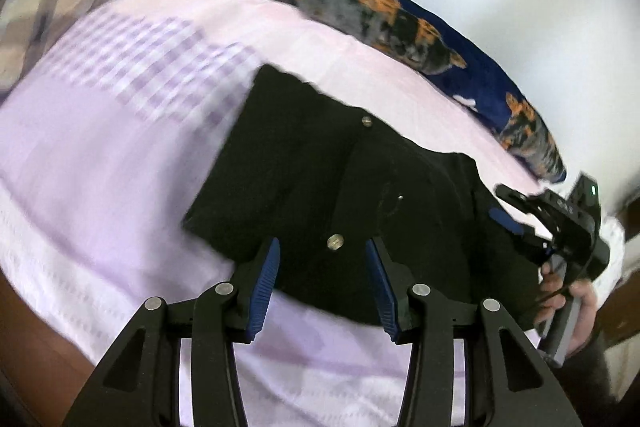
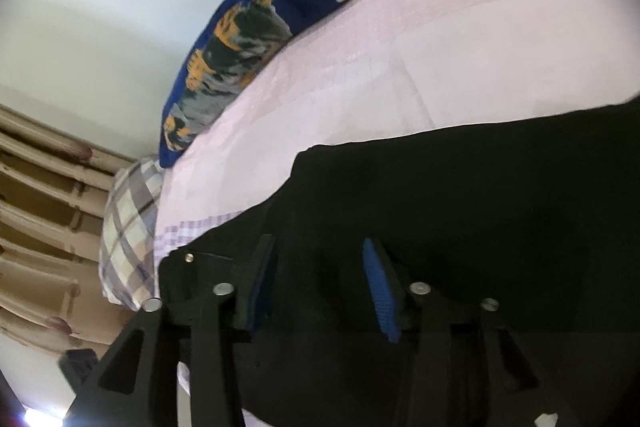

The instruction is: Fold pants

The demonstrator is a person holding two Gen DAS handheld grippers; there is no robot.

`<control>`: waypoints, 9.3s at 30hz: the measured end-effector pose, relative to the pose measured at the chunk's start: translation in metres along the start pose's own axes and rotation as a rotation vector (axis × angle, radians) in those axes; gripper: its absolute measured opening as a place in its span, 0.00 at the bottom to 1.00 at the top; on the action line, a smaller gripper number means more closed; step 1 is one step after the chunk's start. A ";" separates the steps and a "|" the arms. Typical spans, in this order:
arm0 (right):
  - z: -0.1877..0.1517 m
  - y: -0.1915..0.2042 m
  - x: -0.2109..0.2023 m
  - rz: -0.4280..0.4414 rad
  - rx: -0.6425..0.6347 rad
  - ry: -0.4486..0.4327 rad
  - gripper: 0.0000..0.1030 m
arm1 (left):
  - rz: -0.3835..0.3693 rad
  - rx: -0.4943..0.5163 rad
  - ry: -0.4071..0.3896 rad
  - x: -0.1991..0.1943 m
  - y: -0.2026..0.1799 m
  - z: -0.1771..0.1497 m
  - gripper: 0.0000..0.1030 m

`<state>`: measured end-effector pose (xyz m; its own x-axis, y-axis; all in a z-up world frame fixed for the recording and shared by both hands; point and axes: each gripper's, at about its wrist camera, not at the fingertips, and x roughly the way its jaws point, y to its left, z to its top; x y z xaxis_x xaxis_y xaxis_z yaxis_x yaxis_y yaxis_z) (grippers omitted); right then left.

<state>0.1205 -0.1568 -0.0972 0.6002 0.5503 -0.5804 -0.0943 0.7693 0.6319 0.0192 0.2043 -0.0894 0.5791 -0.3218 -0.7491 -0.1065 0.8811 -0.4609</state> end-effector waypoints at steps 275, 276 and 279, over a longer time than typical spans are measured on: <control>-0.007 -0.088 -0.141 -0.377 -0.114 -0.197 0.29 | -0.085 0.731 0.218 0.096 -0.228 -0.091 0.46; -0.007 -0.093 -0.136 -0.391 -0.108 -0.182 0.28 | -0.086 0.731 0.218 0.096 -0.228 -0.091 0.46; -0.012 -0.105 -0.128 -0.391 -0.087 -0.149 0.28 | -0.087 0.730 0.218 0.096 -0.228 -0.091 0.46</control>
<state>0.0443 -0.3039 -0.0955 0.7118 0.1639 -0.6830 0.1000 0.9389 0.3295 0.0260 -0.0590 -0.0996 0.3800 -0.3952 -0.8363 0.5373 0.8303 -0.1482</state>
